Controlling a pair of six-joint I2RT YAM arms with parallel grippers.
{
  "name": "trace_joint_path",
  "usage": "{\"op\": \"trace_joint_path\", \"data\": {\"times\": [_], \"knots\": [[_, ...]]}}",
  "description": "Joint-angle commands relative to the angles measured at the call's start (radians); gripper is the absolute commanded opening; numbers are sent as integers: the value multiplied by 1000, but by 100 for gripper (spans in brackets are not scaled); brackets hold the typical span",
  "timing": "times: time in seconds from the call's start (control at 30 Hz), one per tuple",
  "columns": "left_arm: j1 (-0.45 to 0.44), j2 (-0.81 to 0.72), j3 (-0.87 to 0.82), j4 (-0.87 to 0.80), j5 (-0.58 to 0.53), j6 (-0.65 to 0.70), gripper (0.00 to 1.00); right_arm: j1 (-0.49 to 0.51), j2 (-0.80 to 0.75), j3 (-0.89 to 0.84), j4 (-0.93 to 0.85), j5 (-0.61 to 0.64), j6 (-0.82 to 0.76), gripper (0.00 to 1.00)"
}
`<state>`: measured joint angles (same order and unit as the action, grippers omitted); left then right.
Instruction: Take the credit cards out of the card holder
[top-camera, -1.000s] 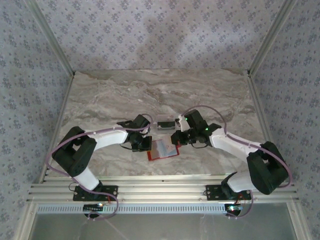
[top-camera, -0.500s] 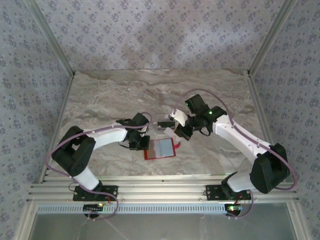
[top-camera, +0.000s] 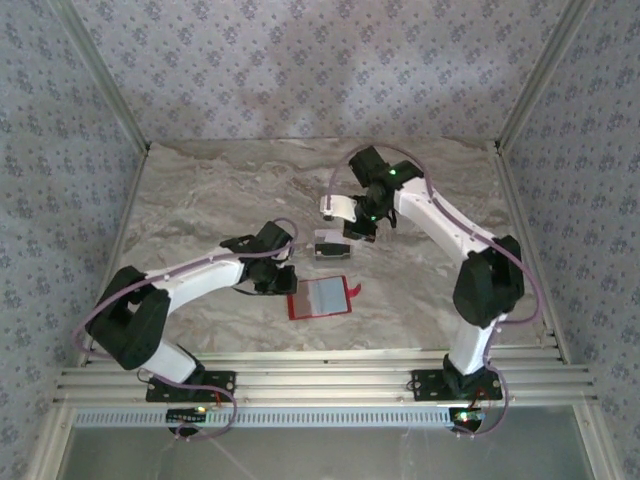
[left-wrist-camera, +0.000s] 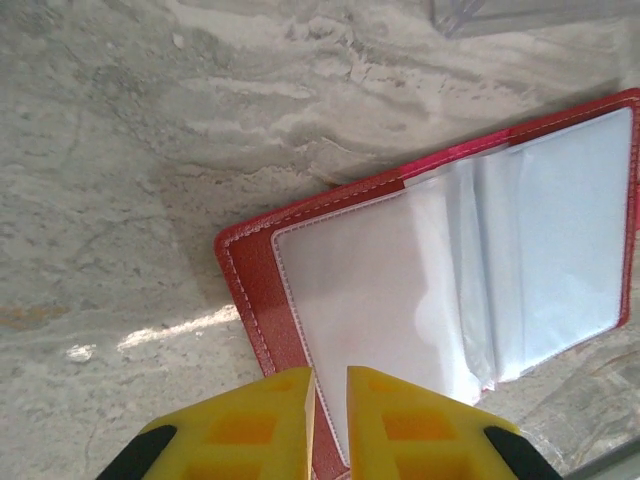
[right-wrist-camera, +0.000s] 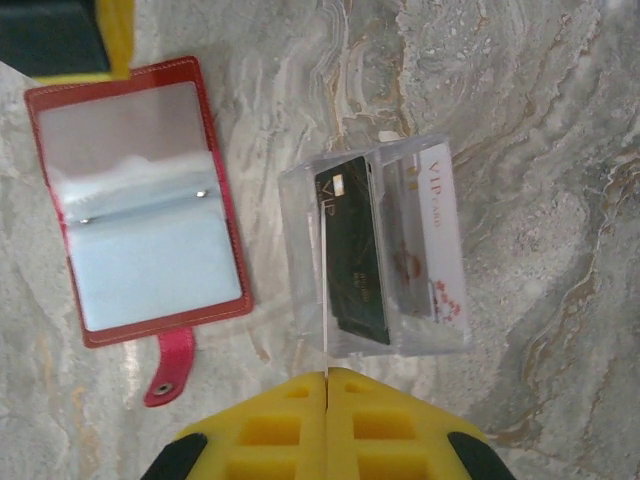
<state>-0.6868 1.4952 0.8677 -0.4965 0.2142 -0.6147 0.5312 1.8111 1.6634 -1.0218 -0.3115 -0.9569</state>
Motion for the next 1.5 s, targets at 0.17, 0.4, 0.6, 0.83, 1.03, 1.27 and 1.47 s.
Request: {"op": "trace_joint_path", "data": {"times": [0.17,0.4,0.6,0.83,1.03,1.27,1.47], "knots": [[19,-78,-48,-11,-54,-37,20,-4,225,275,-190,62,-144,0],[32,-102,-60,-31,-67,-41,21,2,348,417,-236,77,-168,0],[40,-106,-64,-40,-66,-38,22,7,393,438,-242,68,-171,0],[45,-118,-63,-56,-67,-34,22,19,425,437,-215,59,-169,0],[50,-135,-75,-57,-69,-40,22,32,439,452,-215,53,-165,0],[53,-136,-75,-56,-65,-39,22,43,445,487,-204,32,-114,0],[54,-135,-78,-53,-60,-39,22,40,445,482,-197,-4,-102,0]]}}
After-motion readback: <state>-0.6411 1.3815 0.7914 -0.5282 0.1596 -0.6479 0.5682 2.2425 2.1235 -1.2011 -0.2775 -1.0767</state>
